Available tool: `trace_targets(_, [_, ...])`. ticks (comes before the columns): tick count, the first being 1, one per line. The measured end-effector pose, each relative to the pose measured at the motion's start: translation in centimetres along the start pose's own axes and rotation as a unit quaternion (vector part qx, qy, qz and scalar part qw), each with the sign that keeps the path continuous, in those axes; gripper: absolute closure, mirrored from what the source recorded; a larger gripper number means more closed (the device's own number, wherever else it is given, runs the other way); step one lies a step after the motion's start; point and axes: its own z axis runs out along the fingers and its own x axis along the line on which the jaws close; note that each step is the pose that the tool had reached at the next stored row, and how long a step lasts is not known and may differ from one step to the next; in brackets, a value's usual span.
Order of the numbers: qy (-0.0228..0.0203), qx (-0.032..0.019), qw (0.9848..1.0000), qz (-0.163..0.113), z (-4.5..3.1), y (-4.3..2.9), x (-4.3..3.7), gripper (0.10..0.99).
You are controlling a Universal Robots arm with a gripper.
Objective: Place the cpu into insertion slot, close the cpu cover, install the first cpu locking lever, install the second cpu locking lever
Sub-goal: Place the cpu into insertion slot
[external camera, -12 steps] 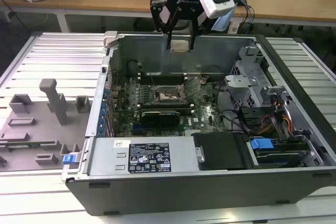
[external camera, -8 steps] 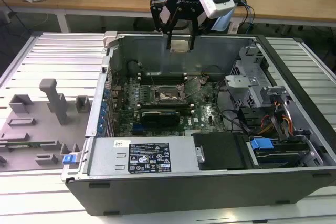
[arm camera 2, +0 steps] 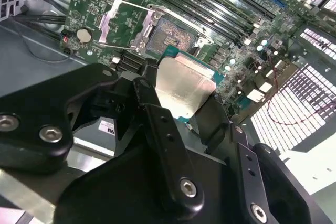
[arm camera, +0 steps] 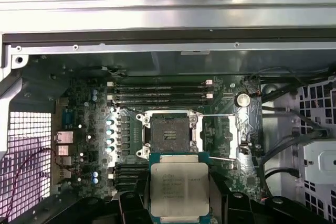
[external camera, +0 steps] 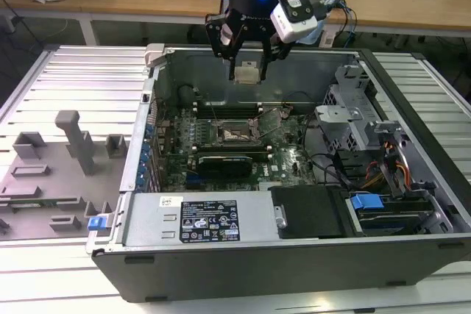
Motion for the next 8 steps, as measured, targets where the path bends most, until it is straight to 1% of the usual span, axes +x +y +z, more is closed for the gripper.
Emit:
trace_targets(1, [0.0, 0.0, 1.0, 0.0, 0.33, 0.0, 0.0, 0.545])
trace_targets(3, [0.0, 0.0001, 1.0, 0.0, 0.71, 0.06, 0.0, 0.545])
trace_targets(4, [0.0, 0.0, 1.0, 0.0, 1.14, 0.14, 0.0, 0.545])
trace_targets(7, [0.0, 0.0001, 1.0, 0.0, 1.8, 0.18, -0.01, 0.545])
trace_targets(8, [-0.0002, 0.0, 1.0, 0.0, 2.46, 0.18, -0.01, 0.545])
